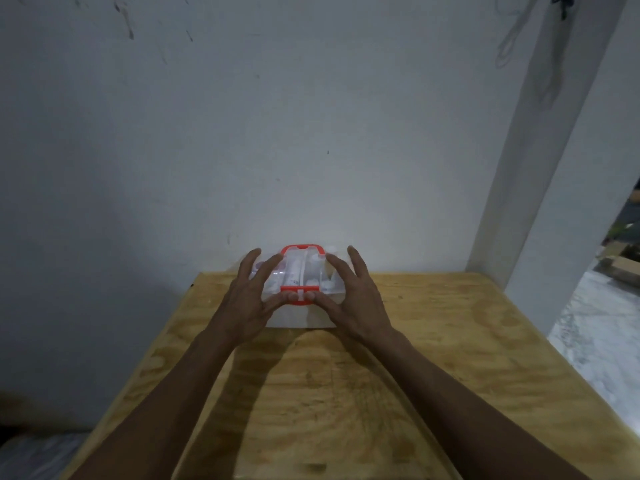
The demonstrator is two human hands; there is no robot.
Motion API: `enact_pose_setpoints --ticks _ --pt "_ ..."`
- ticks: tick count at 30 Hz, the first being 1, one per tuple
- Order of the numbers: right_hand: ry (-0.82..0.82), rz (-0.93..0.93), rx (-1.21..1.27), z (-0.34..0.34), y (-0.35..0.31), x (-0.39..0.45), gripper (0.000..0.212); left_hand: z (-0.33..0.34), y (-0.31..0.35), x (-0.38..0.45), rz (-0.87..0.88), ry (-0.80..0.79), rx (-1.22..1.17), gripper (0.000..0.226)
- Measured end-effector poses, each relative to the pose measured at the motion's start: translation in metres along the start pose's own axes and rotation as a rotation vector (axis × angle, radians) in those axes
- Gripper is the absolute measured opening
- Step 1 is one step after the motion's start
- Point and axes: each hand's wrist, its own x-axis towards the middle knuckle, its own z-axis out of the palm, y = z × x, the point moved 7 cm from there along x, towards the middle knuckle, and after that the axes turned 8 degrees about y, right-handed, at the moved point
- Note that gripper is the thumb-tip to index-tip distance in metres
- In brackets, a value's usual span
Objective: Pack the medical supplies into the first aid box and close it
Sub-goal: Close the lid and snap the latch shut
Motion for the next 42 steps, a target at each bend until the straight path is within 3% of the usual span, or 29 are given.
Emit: enact_pose_setpoints --ticks 11,16,21,26,35,42 --pt "-0.033 -0.015 0.004 0.010 0.014 0.045 0.084 0.017 -0.003 0.037 -0.030 -0.006 -0.006 0.111" --pt "-0.057 -0.019 0.019 0.016 0.018 0.055 0.085 0.022 -0.007 0.046 -0.013 -0.005 0.014 0.090" --pt "-0.065 -0.026 0.026 0.018 0.020 0.058 0.085 0.022 -0.009 0.046 -0.022 -0.002 0.025 0.104" --pt "-0.066 -0.020 0.017 0.017 0.020 0.058 0.085 0.021 -0.008 0.046 -0.025 0.005 0.024 0.096" --pt "-0.039 -0.015 -0.053 0.012 0.012 0.056 0.075 0.013 0.002 0.042 -0.030 0.121 0.339 0.075" --pt "-0.072 -0.025 -0.136 0.005 0.012 0.039 0.077 0.007 0.019 0.024 -0.079 0.184 0.360 0.073"
